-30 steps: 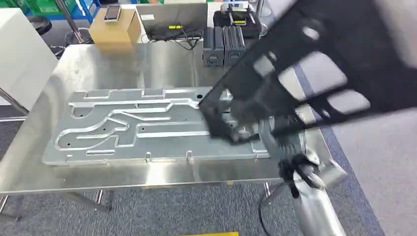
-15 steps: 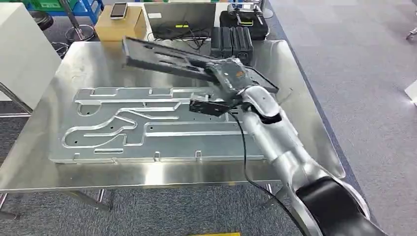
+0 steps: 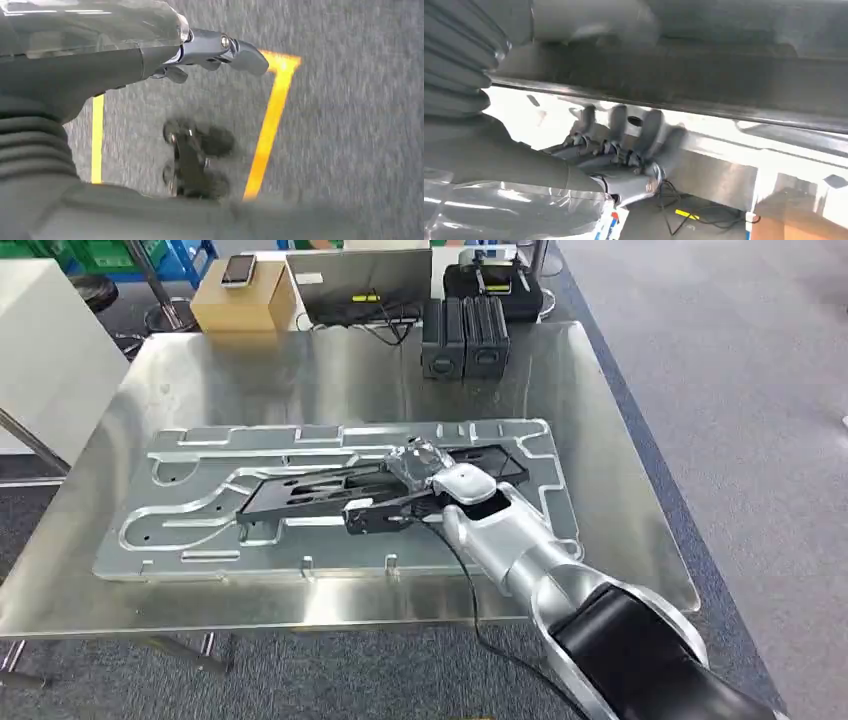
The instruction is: Take the parts from the cabinet and place them on the table.
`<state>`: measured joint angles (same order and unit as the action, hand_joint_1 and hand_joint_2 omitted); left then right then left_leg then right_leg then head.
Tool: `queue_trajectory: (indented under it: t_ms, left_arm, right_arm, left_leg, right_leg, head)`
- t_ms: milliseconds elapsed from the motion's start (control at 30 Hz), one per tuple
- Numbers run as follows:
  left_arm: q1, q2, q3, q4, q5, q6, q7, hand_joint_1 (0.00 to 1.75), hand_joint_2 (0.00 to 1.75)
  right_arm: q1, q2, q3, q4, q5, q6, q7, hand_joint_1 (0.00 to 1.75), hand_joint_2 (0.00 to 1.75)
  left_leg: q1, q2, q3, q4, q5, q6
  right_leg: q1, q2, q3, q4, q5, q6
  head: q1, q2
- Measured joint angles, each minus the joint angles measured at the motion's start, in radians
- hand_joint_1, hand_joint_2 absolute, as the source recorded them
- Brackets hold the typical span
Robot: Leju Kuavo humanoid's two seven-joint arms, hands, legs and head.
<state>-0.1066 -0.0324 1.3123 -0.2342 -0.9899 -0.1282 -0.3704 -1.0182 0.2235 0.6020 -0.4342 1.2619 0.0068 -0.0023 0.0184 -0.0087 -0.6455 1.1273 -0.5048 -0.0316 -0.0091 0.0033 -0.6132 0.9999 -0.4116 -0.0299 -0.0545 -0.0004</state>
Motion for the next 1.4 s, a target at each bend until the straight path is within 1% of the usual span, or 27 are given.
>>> queue_trajectory:
  t_ms: [33,200,300,333,367,400,467,533,567,667,700,733,767,833,867,900,1000,1033,1067,1100,1167,1200,1233,1267,1333,1367,1400]
  left_arm:
    - [0.001,0.0,0.0,0.0,0.005,0.001,0.002,0.0,1.75]
    - [0.001,0.0,0.0,0.0,0.005,0.001,0.002,0.0,1.75]
    - [0.004,0.0,0.0,0.0,0.009,0.002,0.002,0.0,1.75]
    - [0.005,0.001,0.0,0.0,0.023,0.001,-0.009,0.0,0.0]
    - [0.004,0.001,0.0,0.0,0.026,0.0,-0.012,0.0,0.0]
    - [0.003,0.001,0.0,0.0,0.026,0.0,-0.014,0.0,0.0]
    - [0.006,0.001,0.0,0.0,0.026,-0.003,-0.016,0.0,0.0]
    - [0.006,0.001,0.0,0.0,0.024,-0.005,-0.016,0.0,0.0]
    - [0.005,0.001,0.0,0.0,0.022,-0.005,-0.016,0.0,0.0]
    - [0.006,0.002,0.0,0.0,0.016,-0.006,-0.016,0.0,0.0]
    - [0.006,0.002,0.0,0.0,0.016,-0.007,-0.016,0.0,0.0]
    - [0.006,0.002,0.0,0.0,0.016,-0.007,-0.015,0.0,0.0]
    - [0.007,0.002,0.0,0.0,0.016,-0.007,-0.013,0.0,0.0]
    - [0.008,0.002,0.0,0.0,0.019,-0.007,-0.008,0.0,0.0]
    - [0.008,0.001,0.0,0.001,0.025,-0.007,-0.007,0.0,0.0]
    - [0.009,-0.001,0.001,0.003,0.029,-0.007,-0.007,0.0,0.0]
    - [0.013,-0.001,0.009,0.003,0.046,-0.005,-0.003,0.0,0.0]
    - [0.016,-0.001,0.009,0.003,0.048,-0.005,-0.002,0.0,0.0]
    - [0.021,-0.001,0.01,0.003,0.048,-0.005,-0.002,0.0,0.0]
    - [0.024,-0.001,0.01,0.003,0.048,-0.005,-0.002,0.0,0.0]
    - [0.02,-0.001,0.01,0.003,0.048,-0.005,-0.001,0.0,0.0]
    - [0.019,-0.001,0.01,0.003,0.048,-0.005,-0.001,0.0,0.0]
    - [0.018,-0.001,0.01,0.003,0.048,-0.005,-0.001,0.0,0.0]
    - [0.018,-0.001,0.01,0.003,0.048,-0.005,-0.001,0.0,0.0]
    - [0.017,-0.001,0.01,0.003,0.048,-0.005,-0.001,0.0,0.0]
    - [0.016,0.0,0.01,0.003,0.048,-0.005,-0.001,0.0,0.0]
    - [0.014,0.0,0.01,0.003,0.048,-0.005,0.0,0.0,0.0]
  right_arm:
    - [-0.002,0.006,0.002,0.011,-0.002,0.001,0.004,0.0,0.0]
    - [-0.002,0.008,0.003,0.014,-0.003,0.001,0.005,0.0,0.0]
    - [-0.001,0.014,0.007,0.031,-0.004,0.001,0.007,0.0,0.0]
    - [-0.014,0.026,0.007,0.045,-0.011,-0.03,0.013,0.0,0.0]
    - [-0.019,0.029,0.007,0.046,-0.02,-0.056,0.011,0.0,0.0]
    - [-0.022,0.029,0.006,0.046,-0.045,-0.082,-0.009,0.0,0.0]
    - [-0.024,0.033,-0.024,0.035,-0.169,-0.125,-0.122,0.0,0.0]
    - [-0.025,0.034,-0.083,0.004,-0.349,-0.069,-0.276,0.0,0.0]
    - [-0.023,0.034,-0.121,-0.025,-0.461,-0.006,-0.358,0.0,0.0]
    - [-0.007,0.031,-0.223,-0.134,-0.737,0.172,-0.467,0.0,0.0]
    - [0.013,0.022,-0.251,-0.185,-0.845,0.237,-0.469,0.0,0.0]
    - [0.034,0.013,-0.272,-0.245,-0.952,0.293,-0.469,0.0,0.0]
    - [0.049,0.005,-0.287,-0.294,-1.054,0.341,-0.47,0.0,0.0]
    - [0.071,-0.028,-0.319,-0.408,-1.273,0.421,-0.458,0.0,0.0]
    - [0.082,-0.046,-0.337,-0.471,-1.369,0.444,-0.454,0.0,0.0]
    - [0.097,-0.069,-0.354,-0.524,-1.435,0.451,-0.452,0.0,0.0]
    - [0.172,-0.157,-0.432,-0.71,-1.537,0.432,-0.462,0.0,0.0]
    - [0.195,-0.182,-0.462,-0.762,-1.551,0.435,-0.462,0.0,0.0]
    - [0.207,-0.201,-0.483,-0.795,-1.555,0.438,-0.462,0.0,0.0]
    - [0.218,-0.211,-0.496,-0.825,-1.558,0.439,-0.463,0.0,0.0]
    - [0.246,-0.227,-0.504,-0.874,-1.552,0.441,-0.462,0.0,0.0]
    - [0.259,-0.232,-0.509,-0.887,-1.549,0.439,-0.462,0.0,0.0]
    - [0.27,-0.238,-0.513,-0.9,-1.546,0.434,-0.462,0.0,0.0]
    - [0.277,-0.242,-0.516,-0.91,-1.546,0.433,-0.462,0.0,0.0]
    - [0.281,-0.249,-0.523,-0.934,-1.546,0.433,-0.462,0.0,0.0]
    - [0.281,-0.251,-0.526,-0.942,-1.545,0.433,-0.462,0.0,0.0]
    - [0.281,-0.255,-0.528,-0.947,-1.544,0.432,-0.462,0.0,0.0]
  left_leg:
    - [0.002,0.0,-0.042,0.086,-0.038,-0.004]
    - [0.002,0.0,-0.055,0.111,-0.049,-0.006]
    - [0.002,0.001,-0.106,0.203,-0.064,-0.01]
    - [0.006,0.004,0.019,-0.066,0.087,-0.009]
    - [0.003,0.004,0.04,-0.104,0.074,-0.004]
    - [0.0,0.0,0.038,-0.108,0.08,0.008]
    - [-0.002,0.001,0.037,-0.104,0.078,0.018]
    - [0.005,0.002,0.04,-0.114,0.086,0.033]
    - [0.004,0.002,0.04,-0.115,0.086,0.038]
    - [0.003,0.003,0.039,-0.114,0.085,0.045]
    - [0.003,0.002,0.04,-0.114,0.085,0.045]
    - [0.003,0.001,0.04,-0.114,0.084,0.046]
    - [0.002,-0.001,0.041,-0.113,0.083,0.046]
    - [0.0,-0.005,0.044,-0.111,0.081,0.043]
    - [0.0,-0.005,0.045,-0.112,0.079,0.041]
    - [-0.006,-0.007,0.043,-0.109,0.077,0.036]
    - [-0.002,-0.009,0.047,-0.117,0.079,0.023]
    - [-0.007,-0.009,0.045,-0.111,0.072,0.018]
    - [-0.005,-0.003,0.041,-0.095,0.059,0.015]
    - [-0.004,0.002,0.02,-0.041,0.023,0.011]
    - [-0.002,0.002,-0.056,0.128,-0.055,0.003]
    - [-0.002,0.002,-0.087,0.189,-0.073,0.001]
    - [-0.002,0.002,-0.098,0.205,-0.065,0.0]
    - [-0.001,0.002,-0.083,0.167,-0.035,0.0]
    - [-0.001,0.003,0.008,-0.02,0.062,0.006]
    - [-0.002,0.004,0.045,-0.103,0.077,0.012]
    - [-0.009,0.003,0.055,-0.11,0.069,0.018]
  right_leg:
    - [0.002,0.0,0.001,0.0,-0.001,-0.002]
    - [0.002,0.0,0.001,0.0,-0.002,-0.002]
    - [0.004,0.0,0.001,0.002,-0.003,-0.003]
    - [0.002,0.003,0.006,0.014,-0.013,0.007]
    - [0.009,0.004,0.003,0.019,-0.018,0.013]
    - [0.011,0.006,0.0,0.023,-0.018,0.017]
    - [0.011,0.006,0.002,0.019,-0.017,0.024]
    - [0.007,0.005,-0.001,0.028,-0.027,0.037]
    - [0.007,0.003,-0.012,0.057,-0.051,0.041]
    - [0.003,0.002,-0.118,0.289,-0.163,0.05]
    - [0.003,0.002,-0.145,0.341,-0.172,0.051]
    - [0.002,0.002,-0.144,0.336,-0.156,0.051]
    - [0.002,0.002,-0.124,0.289,-0.123,0.049]
    - [0.005,0.001,-0.036,0.105,-0.032,0.037]
    - [0.009,-0.003,-0.002,0.028,-0.018,0.027]
    - [0.015,-0.004,0.003,0.018,-0.021,0.025]
    - [0.018,-0.004,0.006,0.015,-0.021,0.021]
    - [0.003,-0.008,0.014,0.001,-0.013,0.014]
    - [0.004,-0.009,0.016,-0.004,-0.012,0.01]
    - [0.003,-0.007,0.017,-0.004,-0.013,0.003]
    - [0.005,-0.001,0.018,-0.003,-0.014,0.001]
    - [0.006,0.0,0.018,-0.002,-0.015,0.001]
    - [0.006,0.001,0.018,-0.001,-0.015,0.001]
    - [0.006,0.003,0.019,0.001,-0.016,0.003]
    - [0.005,0.004,0.022,0.006,-0.022,0.009]
    - [0.005,0.004,0.023,0.009,-0.026,0.012]
    - [0.012,0.004,0.018,0.012,-0.027,0.017]
  head:
    - [0.0,0.0]
    - [0.0,0.0]
    - [0.0,0.0]
    - [0.0,0.0]
    - [0.0,0.0]
    - [0.0,0.0]
    - [0.0,0.0]
    - [0.0,0.0]
    - [0.0,0.0]
    - [0.0,0.0]
    - [0.0,0.0]
    - [0.0,0.0]
    - [0.0,0.0]
    - [0.0,0.0]
    - [0.0,0.0]
    - [0.0,0.0]
    - [0.0,0.0]
    - [0.0,0.0]
    - [0.0,0.0]
    - [0.0,0.0]
    - [0.0,0.0]
    - [0.0,0.0]
    - [0.0,0.0]
    - [0.0,0.0]
    - [0.0,0.0]
    - [0.0,0.0]
    - [0.0,0.0]
